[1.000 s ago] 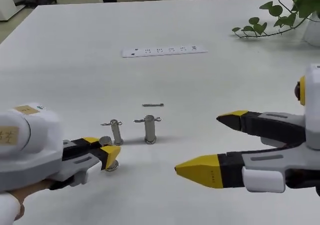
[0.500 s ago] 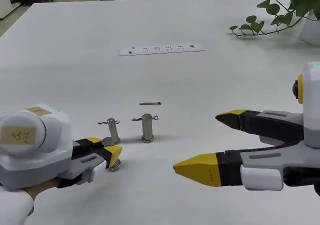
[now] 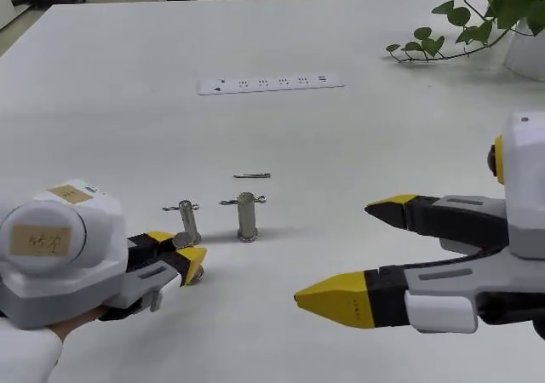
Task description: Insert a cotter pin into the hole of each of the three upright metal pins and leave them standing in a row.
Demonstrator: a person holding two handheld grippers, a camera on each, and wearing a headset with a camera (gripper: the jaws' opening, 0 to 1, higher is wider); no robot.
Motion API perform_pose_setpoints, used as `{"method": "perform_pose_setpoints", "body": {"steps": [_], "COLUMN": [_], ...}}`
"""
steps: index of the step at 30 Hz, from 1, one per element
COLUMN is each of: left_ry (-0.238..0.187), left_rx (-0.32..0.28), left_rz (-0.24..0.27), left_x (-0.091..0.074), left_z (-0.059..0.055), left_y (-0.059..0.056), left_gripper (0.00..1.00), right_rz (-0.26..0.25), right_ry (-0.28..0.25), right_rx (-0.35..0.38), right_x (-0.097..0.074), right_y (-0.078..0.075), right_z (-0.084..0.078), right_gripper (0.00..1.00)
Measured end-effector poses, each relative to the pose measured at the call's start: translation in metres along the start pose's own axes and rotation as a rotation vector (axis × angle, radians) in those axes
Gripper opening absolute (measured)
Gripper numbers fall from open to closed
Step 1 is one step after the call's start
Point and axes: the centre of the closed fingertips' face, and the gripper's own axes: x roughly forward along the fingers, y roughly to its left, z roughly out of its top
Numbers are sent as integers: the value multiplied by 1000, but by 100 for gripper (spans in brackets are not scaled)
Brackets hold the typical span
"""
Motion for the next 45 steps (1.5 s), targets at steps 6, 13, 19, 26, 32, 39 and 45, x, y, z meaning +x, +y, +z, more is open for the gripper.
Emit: {"method": "perform_pose_setpoints", "body": {"steps": [6,13,19,26,32,39,45], "left_ry": [-1,11,42,26,-1,3,1], "left_rx": [-30,-84,-17,82,70,74,34], "left_rz": [12,-2,-43,-103,-148,-178,-200], "left_x": [1,-2,-13,-34,-49,-61,-66], "left_z": [0,0,-4,4,11,5,1], "left_y": [1,2,-2,-4,-7,-9,-11], "left_gripper": [11,13,32,42,87,99,99], "right_rz": [-1,3,2,-6,-24,-55,-103], "right_ry": [2,3,3,12,30,40,71], "right_rx": [1,-3,-8,-6,-11,-15,-79], "right_x": [0,-1,-2,-4,-7,-13,-19], "right_y": [0,2,2,-2,-10,-27,-45], "right_z": [-1,-2,-2,-4,-7,-5,0], "right_gripper": [87,87,87,87,87,86,86]}}
